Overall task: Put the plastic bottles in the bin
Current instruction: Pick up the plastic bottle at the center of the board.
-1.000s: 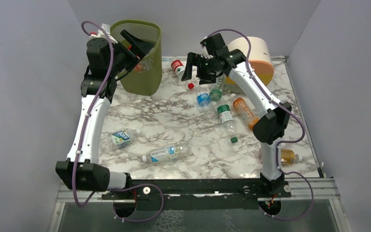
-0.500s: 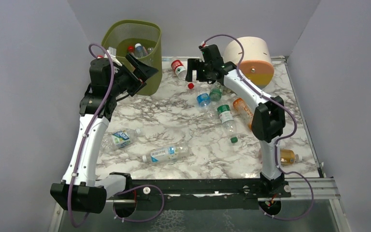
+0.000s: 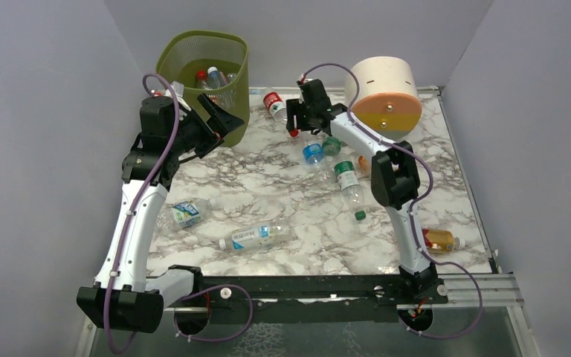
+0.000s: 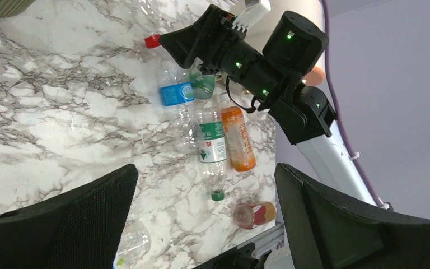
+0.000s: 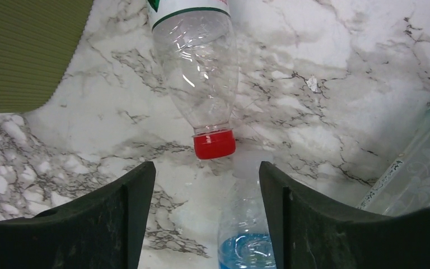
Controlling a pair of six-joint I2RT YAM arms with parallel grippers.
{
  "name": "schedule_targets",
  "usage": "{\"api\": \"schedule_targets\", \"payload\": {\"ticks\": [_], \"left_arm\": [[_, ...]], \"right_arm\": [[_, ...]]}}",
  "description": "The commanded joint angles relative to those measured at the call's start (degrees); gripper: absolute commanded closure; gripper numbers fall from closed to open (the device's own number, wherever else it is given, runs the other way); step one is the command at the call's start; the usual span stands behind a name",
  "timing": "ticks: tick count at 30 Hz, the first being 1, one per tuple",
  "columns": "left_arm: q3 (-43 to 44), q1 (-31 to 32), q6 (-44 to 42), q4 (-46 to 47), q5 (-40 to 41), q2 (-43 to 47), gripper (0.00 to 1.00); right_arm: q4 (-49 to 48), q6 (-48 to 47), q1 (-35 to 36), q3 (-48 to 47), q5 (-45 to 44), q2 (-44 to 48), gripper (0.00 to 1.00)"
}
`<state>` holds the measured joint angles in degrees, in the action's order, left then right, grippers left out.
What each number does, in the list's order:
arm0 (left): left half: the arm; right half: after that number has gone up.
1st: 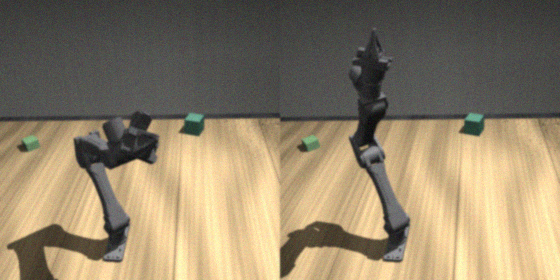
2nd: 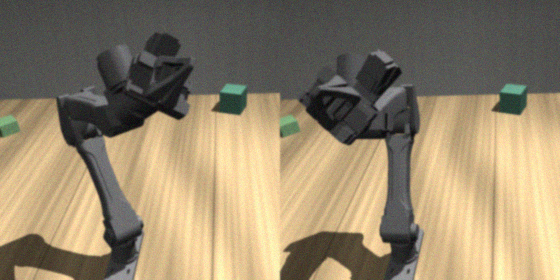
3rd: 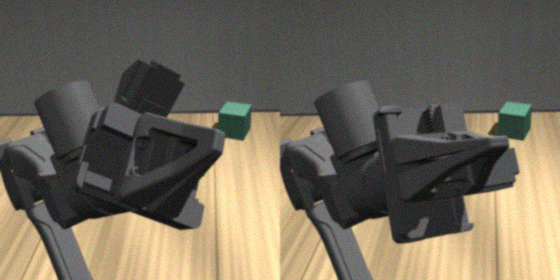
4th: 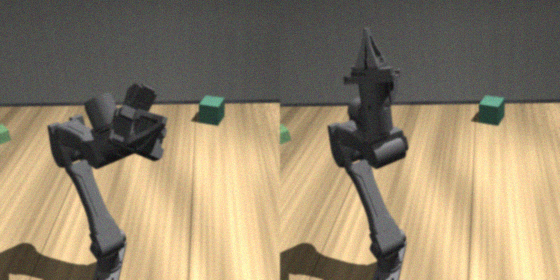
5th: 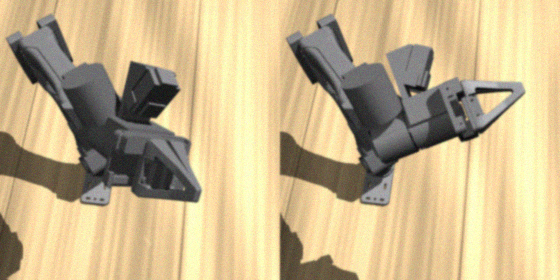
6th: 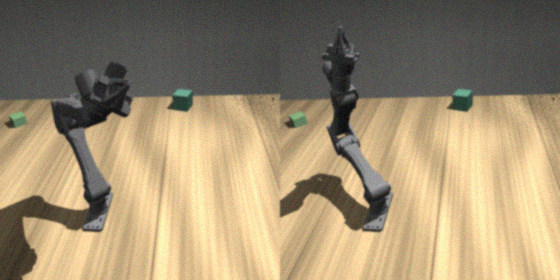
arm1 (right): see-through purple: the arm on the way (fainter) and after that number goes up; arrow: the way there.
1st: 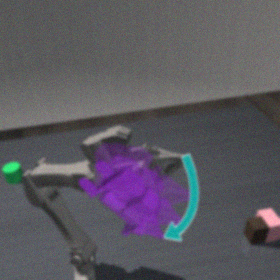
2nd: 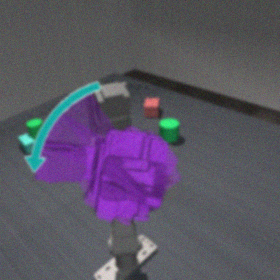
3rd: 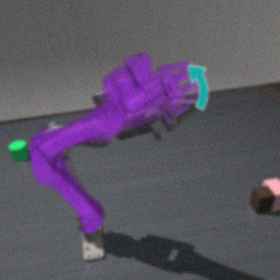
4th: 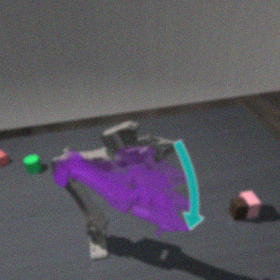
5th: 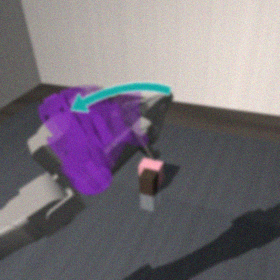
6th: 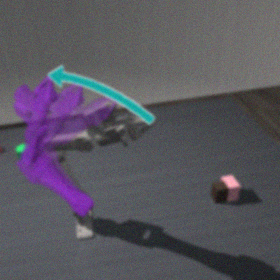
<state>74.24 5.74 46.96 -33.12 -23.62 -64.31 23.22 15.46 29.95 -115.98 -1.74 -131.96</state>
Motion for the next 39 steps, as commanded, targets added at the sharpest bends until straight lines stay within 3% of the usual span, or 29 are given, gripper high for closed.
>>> {"api": "schedule_targets", "payload": {"ticks": [1, 15, 28, 39], "left_arm": [[-1.03, 0.15, -2.49, -1.2, -1.12, 1.36, 0.01], [-3.57, 0.15, -3.67, -1.5, 0.92, 1.99, 0.01], [-4.94, 0.15, -3.81, -1.69, 1.67, 2.26, 0.01], [-5.46, 0.15, -3.89, -1.68, 1.74, 2.55, 0.01]], "right_arm": [[-2.34, -0.56, 0.45, -0.82, -2.06, -1.8, 0.32], [-1.75, -2.19, 0.54, -5.67, -1.48, -8.71, 0.39], [-1.86, -2.96, 0.54, -8.21, 0.39, -10.6, 0.54], [-1.43, -2.87, 0.98, -8.05, 1.6, -11.53, 0.52]]}}
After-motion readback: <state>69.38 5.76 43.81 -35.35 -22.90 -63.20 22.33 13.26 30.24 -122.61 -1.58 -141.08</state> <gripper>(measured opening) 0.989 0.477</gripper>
